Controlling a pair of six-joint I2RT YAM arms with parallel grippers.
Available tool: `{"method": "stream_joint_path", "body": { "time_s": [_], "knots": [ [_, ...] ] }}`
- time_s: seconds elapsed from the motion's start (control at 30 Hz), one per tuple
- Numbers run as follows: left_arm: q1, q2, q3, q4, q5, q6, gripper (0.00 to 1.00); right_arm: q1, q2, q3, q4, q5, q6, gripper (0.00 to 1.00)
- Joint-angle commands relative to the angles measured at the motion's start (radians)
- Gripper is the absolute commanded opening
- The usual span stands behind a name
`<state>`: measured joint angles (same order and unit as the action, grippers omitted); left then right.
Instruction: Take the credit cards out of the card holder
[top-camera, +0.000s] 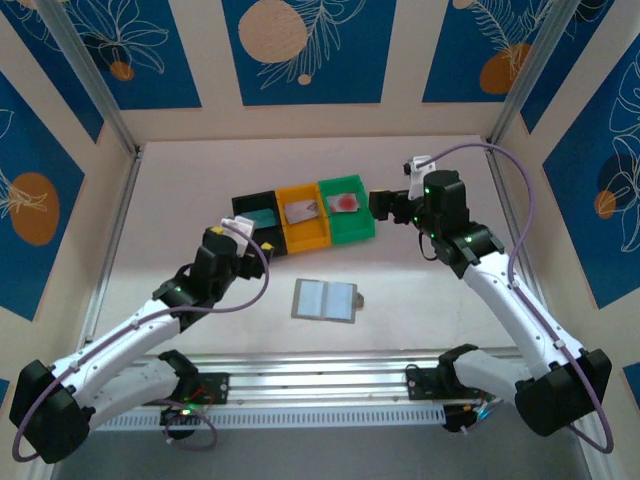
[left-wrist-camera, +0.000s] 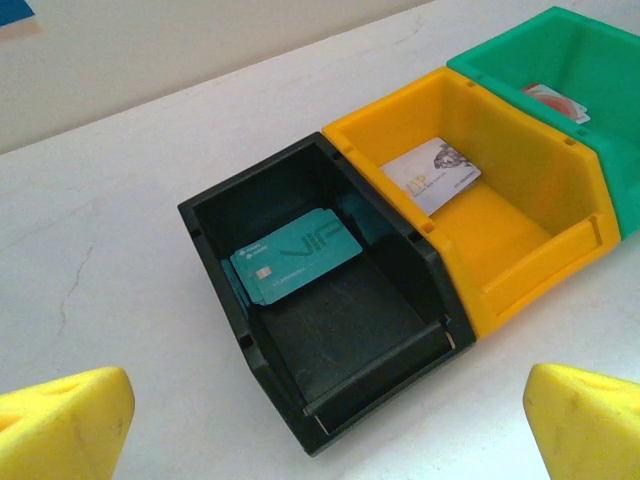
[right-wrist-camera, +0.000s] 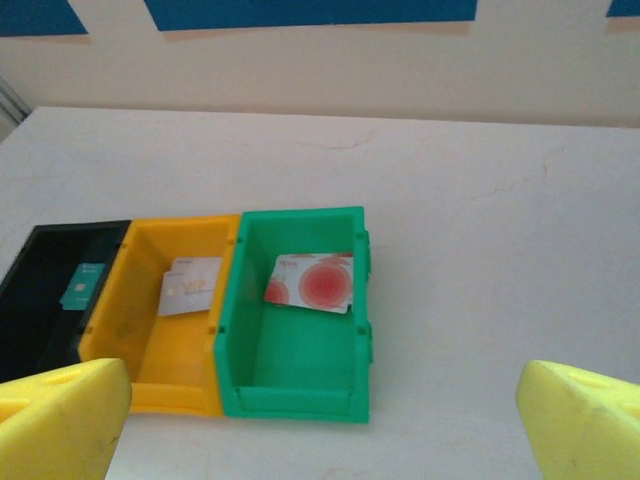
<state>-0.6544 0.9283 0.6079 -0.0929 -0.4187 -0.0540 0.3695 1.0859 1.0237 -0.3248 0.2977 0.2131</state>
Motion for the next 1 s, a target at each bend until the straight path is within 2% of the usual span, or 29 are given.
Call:
{"method": "stream_joint_path", "body": {
  "time_s": [0.0, 0.1, 0.27, 0.5, 0.7, 0.97],
  "knots": [
    [0.009, -0.02, -0.021, 0.034, 0.001, -0.024, 1.0, -0.033, -0.021, -0.061, 0.058, 0.042, -0.036, 0.99],
    [0.009, -0.029, -0.03, 0.047, -0.014, -0.041, 1.0, -0.062, -0.032, -0.156, 0.149, 0.134, -0.089, 0.99],
    [0.009, -0.056, -0.052, 0.074, -0.025, -0.036, 1.0, -0.116, -0.042, -0.308, 0.335, 0.157, -0.15, 0.99],
    [0.009, -0.073, -0.071, 0.094, -0.027, -0.03, 1.0, -0.22, 0.025, -0.435, 0.511, 0.197, -0.065, 0.99],
    [0.009, -0.061, -0.076, 0.103, -0.034, -0.035, 1.0, -0.292, 0.102, -0.515, 0.704, 0.124, -0.054, 0.99],
    [0.01, -0.062, -0.081, 0.105, -0.049, -0.044, 1.0, -0.312, 0.295, -0.572, 0.958, 0.067, -0.083, 0.99]
  ]
}}
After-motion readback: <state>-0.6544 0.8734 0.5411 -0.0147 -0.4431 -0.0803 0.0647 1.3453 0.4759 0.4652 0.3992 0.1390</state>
